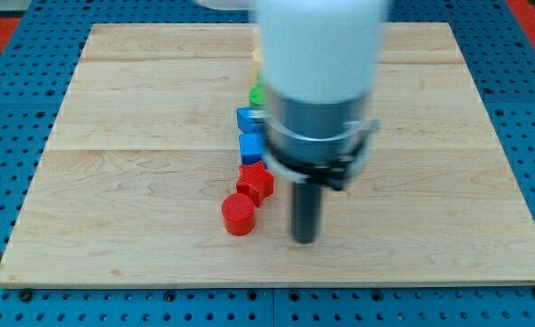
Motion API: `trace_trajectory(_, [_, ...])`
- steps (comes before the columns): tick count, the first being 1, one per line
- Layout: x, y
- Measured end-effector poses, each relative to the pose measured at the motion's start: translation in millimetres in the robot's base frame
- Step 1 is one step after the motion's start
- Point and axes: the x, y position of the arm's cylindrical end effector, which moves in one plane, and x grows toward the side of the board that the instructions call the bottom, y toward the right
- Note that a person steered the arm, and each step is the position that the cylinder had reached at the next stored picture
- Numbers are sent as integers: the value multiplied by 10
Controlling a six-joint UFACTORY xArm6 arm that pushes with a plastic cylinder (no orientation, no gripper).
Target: Move your arm to the right of the green circle
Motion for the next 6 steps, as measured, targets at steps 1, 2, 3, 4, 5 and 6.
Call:
trace_trajectory(1, [-663, 553])
trace_trajectory(2, [-1328, 654])
trace_trajectory(3, [-1562, 751])
trace_trajectory(4, [-1677, 1002])
trace_trajectory(5, [-1818, 1133])
trace_trajectory(6, [-1900, 1166])
